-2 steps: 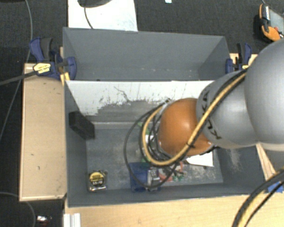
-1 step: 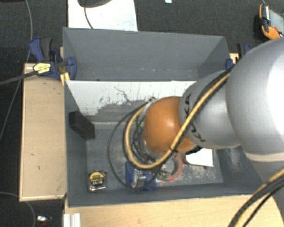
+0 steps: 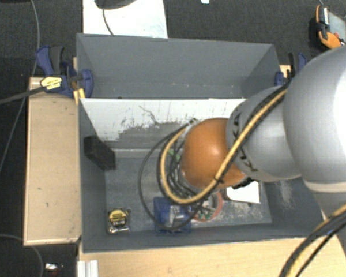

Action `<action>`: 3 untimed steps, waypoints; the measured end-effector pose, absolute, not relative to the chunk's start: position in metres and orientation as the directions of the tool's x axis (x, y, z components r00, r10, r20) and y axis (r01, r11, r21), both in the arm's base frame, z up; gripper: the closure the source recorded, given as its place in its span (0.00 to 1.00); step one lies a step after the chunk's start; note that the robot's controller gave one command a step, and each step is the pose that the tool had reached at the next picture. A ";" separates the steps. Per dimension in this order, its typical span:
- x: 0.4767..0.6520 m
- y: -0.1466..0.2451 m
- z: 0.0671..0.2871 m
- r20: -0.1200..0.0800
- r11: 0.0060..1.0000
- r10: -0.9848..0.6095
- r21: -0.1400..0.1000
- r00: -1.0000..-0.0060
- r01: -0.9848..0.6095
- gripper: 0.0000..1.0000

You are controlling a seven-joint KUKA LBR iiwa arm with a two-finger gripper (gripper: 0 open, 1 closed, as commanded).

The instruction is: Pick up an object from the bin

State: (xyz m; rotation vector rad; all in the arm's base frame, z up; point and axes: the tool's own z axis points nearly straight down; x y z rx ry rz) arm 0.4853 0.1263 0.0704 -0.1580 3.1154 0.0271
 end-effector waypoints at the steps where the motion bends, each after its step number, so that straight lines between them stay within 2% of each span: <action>1: 0.494 0.088 0.070 -0.027 0.972 -0.234 0.013 -0.972 -0.235 0.00; 2: 0.486 0.116 0.070 -0.023 0.991 -0.130 0.017 -0.991 -0.130 0.00; 3: 0.483 0.077 0.071 -0.028 0.976 -0.218 0.013 -0.976 -0.218 0.00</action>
Offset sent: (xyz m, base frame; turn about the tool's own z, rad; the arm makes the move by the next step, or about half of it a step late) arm 0.0004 -0.0107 -0.0004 -0.0238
